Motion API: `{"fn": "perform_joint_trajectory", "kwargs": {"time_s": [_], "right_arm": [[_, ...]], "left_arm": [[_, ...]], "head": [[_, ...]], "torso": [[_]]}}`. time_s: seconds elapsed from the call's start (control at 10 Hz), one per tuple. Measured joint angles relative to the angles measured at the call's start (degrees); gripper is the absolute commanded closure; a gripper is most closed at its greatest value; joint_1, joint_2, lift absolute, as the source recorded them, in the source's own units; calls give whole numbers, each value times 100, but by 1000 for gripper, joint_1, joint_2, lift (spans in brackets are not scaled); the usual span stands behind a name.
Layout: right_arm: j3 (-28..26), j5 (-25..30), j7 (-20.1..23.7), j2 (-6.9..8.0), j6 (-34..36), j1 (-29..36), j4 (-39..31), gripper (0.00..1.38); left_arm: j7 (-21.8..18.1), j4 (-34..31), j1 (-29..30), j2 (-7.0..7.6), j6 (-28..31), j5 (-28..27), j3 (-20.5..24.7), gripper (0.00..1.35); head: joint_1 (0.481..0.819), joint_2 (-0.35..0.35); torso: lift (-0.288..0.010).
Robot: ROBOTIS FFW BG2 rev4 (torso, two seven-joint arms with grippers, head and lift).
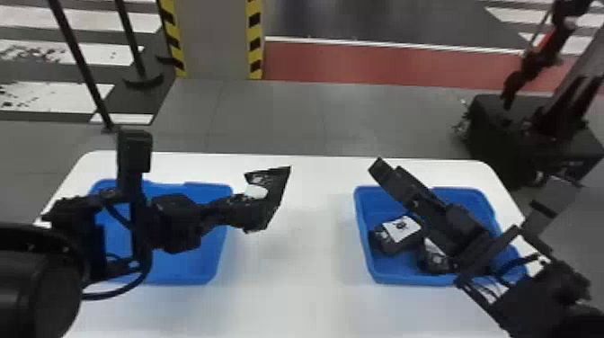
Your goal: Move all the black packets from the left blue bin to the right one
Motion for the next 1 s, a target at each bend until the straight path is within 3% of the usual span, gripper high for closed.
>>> {"fn": "perform_joint_trajectory", "kwargs": {"time_s": [0.3,0.6,1.0], "right_arm": [[257,252,190,0,470,-421,318,309],[522,467,370,-8,577,-695,489,256],[790,962,540,-18,841,-1334,1069,213]], "left_arm": [[-196,185,-443,-118,-63,-75,-427,1187],[-291,611,-771,-319,-94,-236,-566,1187],[-305,899,-959,-393,-123,-90,-770,1187]], "head": [[695,-75],[695,-64],[695,-58]], "torso": [[-110],[-110],[-110]]}}
